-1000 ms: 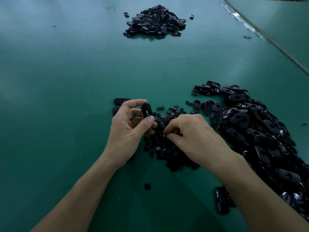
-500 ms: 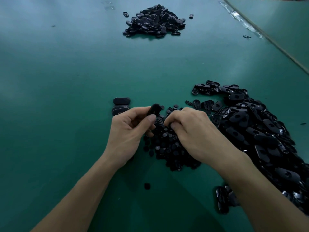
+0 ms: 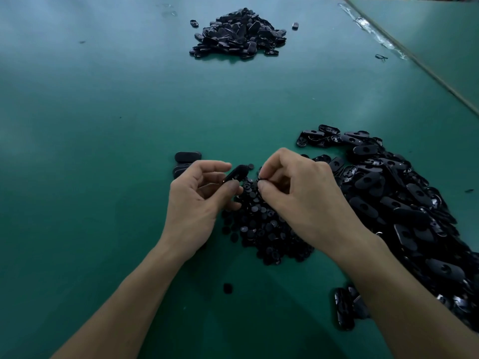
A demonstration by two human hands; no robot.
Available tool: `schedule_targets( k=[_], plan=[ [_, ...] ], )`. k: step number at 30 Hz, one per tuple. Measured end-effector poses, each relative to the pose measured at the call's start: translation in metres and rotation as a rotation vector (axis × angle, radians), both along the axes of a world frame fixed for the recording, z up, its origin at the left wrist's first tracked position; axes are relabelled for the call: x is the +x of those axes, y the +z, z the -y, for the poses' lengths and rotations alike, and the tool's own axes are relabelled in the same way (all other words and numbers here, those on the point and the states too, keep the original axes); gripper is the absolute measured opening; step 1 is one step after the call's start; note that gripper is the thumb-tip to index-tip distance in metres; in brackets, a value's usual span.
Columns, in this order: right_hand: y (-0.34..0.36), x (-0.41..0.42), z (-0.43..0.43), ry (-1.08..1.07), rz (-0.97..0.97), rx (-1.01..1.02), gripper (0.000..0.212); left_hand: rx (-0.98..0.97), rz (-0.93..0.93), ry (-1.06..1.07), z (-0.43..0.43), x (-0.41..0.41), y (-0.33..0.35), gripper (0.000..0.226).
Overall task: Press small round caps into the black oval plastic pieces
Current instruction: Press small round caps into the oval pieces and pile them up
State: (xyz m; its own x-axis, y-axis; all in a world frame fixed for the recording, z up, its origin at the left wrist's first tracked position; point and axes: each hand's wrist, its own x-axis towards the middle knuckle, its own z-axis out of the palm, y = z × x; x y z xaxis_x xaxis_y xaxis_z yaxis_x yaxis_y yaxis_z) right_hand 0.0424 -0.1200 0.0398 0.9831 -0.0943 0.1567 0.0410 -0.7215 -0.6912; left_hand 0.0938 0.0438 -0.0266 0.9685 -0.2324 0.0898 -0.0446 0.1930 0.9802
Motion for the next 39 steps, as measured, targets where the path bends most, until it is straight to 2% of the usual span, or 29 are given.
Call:
schedule_targets(
  k=[7,14,24,28,32,39],
  plan=[
    [0.002,0.002,-0.003,0.056,-0.009,0.032,0.011,0.017,0.006,-0.04,0.0,-0.002,0.003,0.016],
    [0.002,0.0,-0.005,0.174,-0.06,0.044,0.017,0.036,0.004,-0.066,-0.002,-0.004,0.005,0.022],
    [0.0,0.001,-0.001,0.072,-0.014,0.034,0.021,0.06,0.036,-0.052,0.0,-0.004,0.004,0.02],
    [-0.001,0.002,-0.003,0.022,-0.023,0.03,0.011,0.074,0.032,-0.045,0.0,-0.004,0.007,0.021],
    [-0.002,0.002,-0.008,0.009,-0.031,0.016,0.01,0.064,0.037,-0.059,0.001,-0.007,0.008,0.021],
    [-0.005,0.002,-0.014,-0.022,-0.046,0.017,0.017,0.06,0.036,-0.056,0.0,-0.006,0.007,0.02]
  ],
)
